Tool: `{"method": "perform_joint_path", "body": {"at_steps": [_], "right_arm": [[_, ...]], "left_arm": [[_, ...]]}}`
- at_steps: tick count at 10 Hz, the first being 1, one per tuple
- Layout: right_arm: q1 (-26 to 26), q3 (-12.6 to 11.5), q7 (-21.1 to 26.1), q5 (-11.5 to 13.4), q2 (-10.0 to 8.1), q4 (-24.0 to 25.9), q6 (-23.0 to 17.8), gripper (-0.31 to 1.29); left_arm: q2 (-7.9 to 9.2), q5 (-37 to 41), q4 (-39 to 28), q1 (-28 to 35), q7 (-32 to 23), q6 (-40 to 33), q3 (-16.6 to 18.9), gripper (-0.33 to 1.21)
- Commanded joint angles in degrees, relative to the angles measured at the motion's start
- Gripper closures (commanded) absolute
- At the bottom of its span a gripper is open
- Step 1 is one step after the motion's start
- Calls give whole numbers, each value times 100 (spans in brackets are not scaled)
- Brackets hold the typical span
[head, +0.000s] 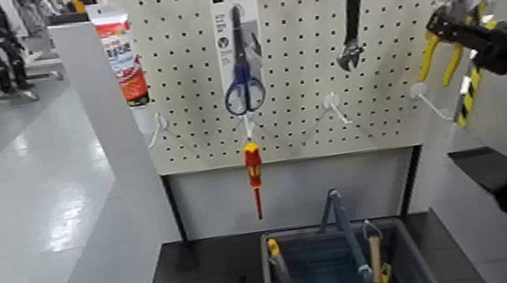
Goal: Put the yellow pliers into the crate.
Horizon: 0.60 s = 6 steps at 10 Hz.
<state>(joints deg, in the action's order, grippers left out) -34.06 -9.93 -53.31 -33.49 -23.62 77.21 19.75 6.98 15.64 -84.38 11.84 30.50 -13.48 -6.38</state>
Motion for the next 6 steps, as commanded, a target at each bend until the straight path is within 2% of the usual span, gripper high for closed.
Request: {"method": "perform_joint_path", "body": {"at_steps": [1,4,6], "right_arm": [[92,-88,-4,1,42,268,-23,113],[611,-519,111,1,191,1173,170,113],[875,-554,155,-43,314,1622,267,113]], "left_arm": [[22,0,1,2,9,3,-13,12],[22,9,-8,2,18,3,-39,12],[31,9,1,2,9,3,-48,12]]}}
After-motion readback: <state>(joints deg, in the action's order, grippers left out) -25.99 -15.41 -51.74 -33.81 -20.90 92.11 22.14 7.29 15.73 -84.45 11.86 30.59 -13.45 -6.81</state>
